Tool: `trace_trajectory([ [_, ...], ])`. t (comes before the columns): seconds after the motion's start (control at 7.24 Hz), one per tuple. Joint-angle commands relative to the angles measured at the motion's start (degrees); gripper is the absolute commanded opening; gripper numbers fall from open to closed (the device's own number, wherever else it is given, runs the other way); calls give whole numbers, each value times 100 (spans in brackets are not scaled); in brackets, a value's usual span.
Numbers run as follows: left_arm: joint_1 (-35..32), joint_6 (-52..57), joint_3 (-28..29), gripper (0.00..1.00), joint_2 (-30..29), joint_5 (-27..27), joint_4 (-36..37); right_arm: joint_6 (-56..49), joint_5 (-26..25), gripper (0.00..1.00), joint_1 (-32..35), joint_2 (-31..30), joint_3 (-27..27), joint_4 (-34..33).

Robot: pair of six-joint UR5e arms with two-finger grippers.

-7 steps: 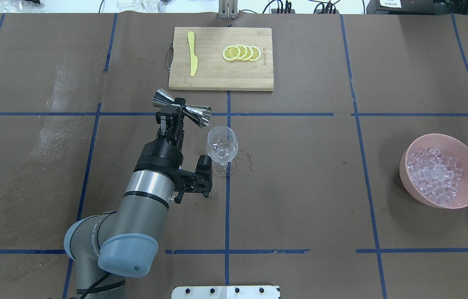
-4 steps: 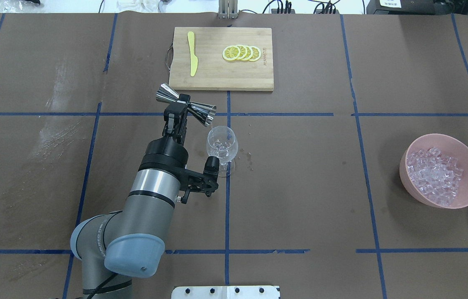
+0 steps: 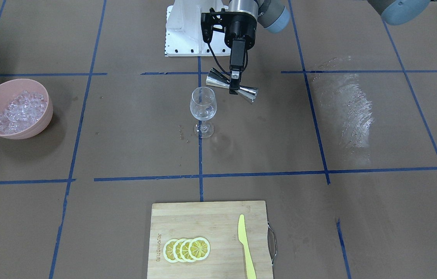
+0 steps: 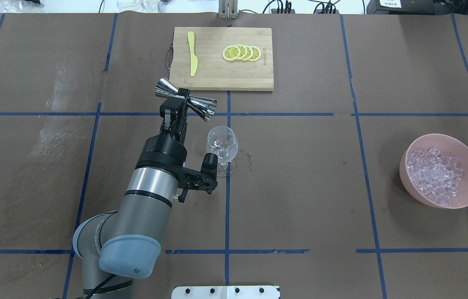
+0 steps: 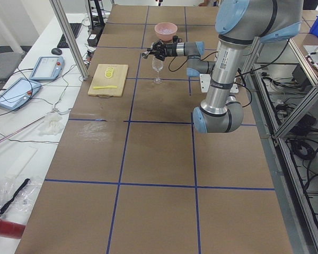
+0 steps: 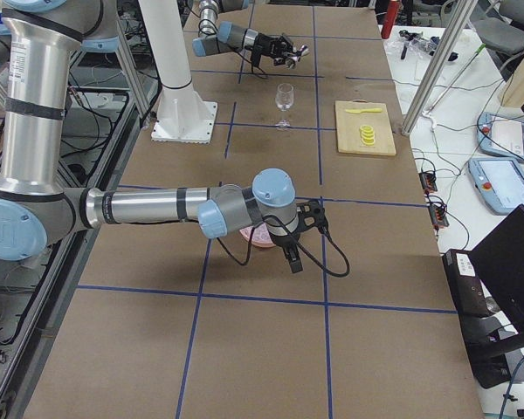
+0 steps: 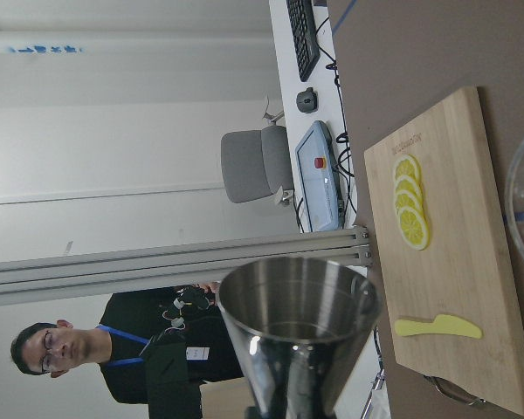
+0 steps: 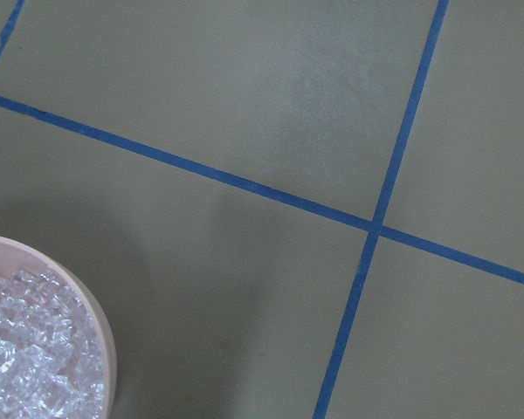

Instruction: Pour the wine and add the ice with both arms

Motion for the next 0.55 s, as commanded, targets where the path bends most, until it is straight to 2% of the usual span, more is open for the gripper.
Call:
trace_trajectory([
  [0.0,-61,7,29,0,161,-156,-711,0,3,100,0,-7,0,0],
  [0.41,-219,-570,-67,0,362,-849,-1160,0,3,100,0,-7,0,0],
])
